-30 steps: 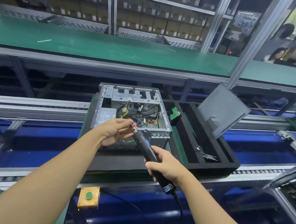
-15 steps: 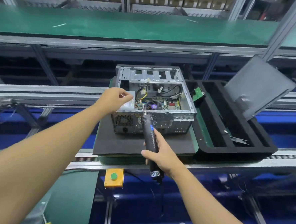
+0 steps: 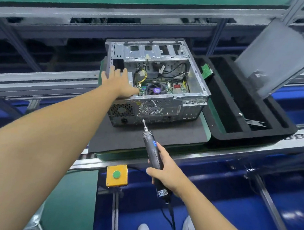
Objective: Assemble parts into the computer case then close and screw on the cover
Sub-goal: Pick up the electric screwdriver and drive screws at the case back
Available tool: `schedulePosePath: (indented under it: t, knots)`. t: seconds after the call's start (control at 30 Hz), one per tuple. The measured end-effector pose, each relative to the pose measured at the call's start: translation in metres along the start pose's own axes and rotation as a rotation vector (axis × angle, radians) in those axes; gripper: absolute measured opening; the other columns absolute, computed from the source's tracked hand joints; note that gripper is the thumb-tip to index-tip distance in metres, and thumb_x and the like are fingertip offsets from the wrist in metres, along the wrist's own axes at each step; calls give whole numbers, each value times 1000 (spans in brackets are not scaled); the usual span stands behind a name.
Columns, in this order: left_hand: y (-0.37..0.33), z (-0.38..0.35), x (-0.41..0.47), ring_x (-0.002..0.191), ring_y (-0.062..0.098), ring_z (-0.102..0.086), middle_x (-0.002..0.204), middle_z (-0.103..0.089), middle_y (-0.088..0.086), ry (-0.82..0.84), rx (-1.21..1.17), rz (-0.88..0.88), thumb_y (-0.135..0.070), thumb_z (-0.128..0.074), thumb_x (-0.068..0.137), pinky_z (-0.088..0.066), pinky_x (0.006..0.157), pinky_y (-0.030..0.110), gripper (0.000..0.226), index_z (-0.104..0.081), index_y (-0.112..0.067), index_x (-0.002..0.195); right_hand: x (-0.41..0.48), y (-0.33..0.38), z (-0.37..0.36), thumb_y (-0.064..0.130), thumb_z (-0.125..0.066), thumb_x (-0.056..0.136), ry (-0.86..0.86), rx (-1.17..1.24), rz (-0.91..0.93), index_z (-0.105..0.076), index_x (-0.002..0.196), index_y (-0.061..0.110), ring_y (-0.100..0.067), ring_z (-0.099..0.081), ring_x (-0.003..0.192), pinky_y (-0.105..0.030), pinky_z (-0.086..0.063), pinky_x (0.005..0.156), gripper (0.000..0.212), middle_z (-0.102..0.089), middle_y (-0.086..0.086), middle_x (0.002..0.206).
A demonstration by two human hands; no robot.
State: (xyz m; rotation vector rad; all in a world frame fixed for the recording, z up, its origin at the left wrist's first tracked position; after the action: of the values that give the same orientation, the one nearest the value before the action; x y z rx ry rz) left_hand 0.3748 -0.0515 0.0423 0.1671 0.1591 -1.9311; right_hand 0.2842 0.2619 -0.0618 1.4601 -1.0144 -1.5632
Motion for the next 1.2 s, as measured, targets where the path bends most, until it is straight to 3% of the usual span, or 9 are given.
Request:
schedulePosePath:
  t: [0.1, 0.2, 0.27, 0.4, 0.67, 0.83, 1.2]
  knots:
    - [-2, -6, 2, 152, 27, 4, 163, -10, 9, -53, -6, 3, -75, -43, 77, -12, 113, 67, 102, -9, -23, 157, 10, -4, -1, 32, -73, 69, -9, -27, -15, -27, 147, 59, -18, -65, 62, -32, -57, 65, 94, -66, 2, 115]
    - [-1, -4, -2, 145, 28, -18, 154, -24, 8, -62, -30, 2, -74, -41, 72, -30, 104, 61, 99, -19, -23, 154, 14, -8, -3, 33, -72, 69, -1, -77, -35, -24, 148, 61, -20, -67, 64, -37, -60, 71, 96, -64, 3, 118]
    - [-2, -4, -6, 138, 29, -28, 146, -32, 9, -84, -30, -5, -72, -41, 71, -34, 100, 60, 95, -28, -20, 149, 12, -10, -4, 32, -72, 70, 2, -89, -45, -23, 146, 63, -19, -67, 64, -41, -61, 73, 96, -64, 2, 119]
    - [-2, -4, -18, 136, 30, -29, 143, -35, 10, -112, -33, -6, -71, -40, 76, -37, 98, 59, 88, -31, -19, 146, 2, -14, -8, 27, -71, 74, 9, -113, -55, -26, 143, 66, -18, -68, 64, -46, -61, 76, 92, -64, 0, 119]
    - [11, 6, -42, 136, 28, -29, 142, -38, 10, -56, -27, -99, -83, -34, 77, -39, 101, 54, 98, -28, -20, 152, -12, -8, -12, 26, -70, 73, 36, -98, -32, -27, 141, 70, -19, -68, 64, -38, -61, 71, 91, -61, 1, 125]
    - [5, -1, -51, 131, 31, -33, 137, -41, 11, -86, 3, -60, -79, -33, 78, -40, 99, 59, 90, -37, -17, 143, -17, -16, -11, 24, -69, 77, 32, -131, -65, -25, 144, 66, -17, -67, 62, -42, -61, 75, 91, -63, 1, 121]
    - [3, -10, -51, 124, 31, -39, 128, -46, 10, -175, -16, -4, -78, -28, 71, -42, 92, 59, 89, -47, -16, 132, -12, -36, -6, 20, -68, 81, 38, -141, -138, -19, 150, 61, -16, -66, 63, -35, -61, 70, 94, -62, 0, 123]
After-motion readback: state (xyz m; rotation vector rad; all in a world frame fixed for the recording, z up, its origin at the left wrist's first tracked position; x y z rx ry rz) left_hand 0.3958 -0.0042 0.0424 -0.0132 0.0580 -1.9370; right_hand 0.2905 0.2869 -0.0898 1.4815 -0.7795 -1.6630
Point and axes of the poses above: each hand's wrist, its own x-axis towards the middle knuckle, its own z-axis out of the back of the hand, y = z × x, the point moved 2 cm from there along x, towards the middle knuckle
